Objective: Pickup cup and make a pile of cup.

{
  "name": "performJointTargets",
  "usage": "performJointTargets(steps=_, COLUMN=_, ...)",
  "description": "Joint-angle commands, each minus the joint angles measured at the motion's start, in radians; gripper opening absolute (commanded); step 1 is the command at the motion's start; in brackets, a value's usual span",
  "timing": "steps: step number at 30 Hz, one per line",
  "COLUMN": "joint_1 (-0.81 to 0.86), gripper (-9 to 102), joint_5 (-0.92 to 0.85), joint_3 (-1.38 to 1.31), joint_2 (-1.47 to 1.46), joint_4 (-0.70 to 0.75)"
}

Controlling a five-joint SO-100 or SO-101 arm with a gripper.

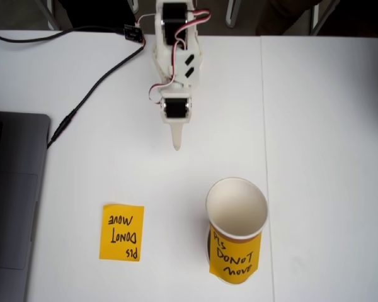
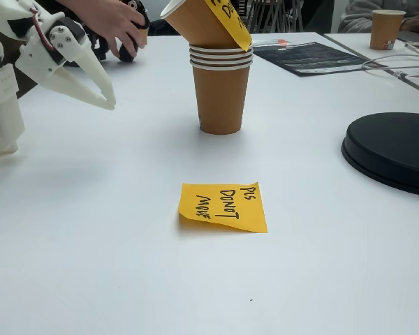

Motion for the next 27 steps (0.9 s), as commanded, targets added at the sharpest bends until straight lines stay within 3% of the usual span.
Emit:
performJointTargets(steps=1, joint_1=-0.018, gripper=-7, joint_5=0.003, joint_3=-0.003, joint_2=0.021, joint_4=-0.012)
performJointTargets(steps=27, joint_1=-0.014, gripper=-7, joint_5=0.003, joint_3=0.012, joint_2=0.041, joint_4=-0.011)
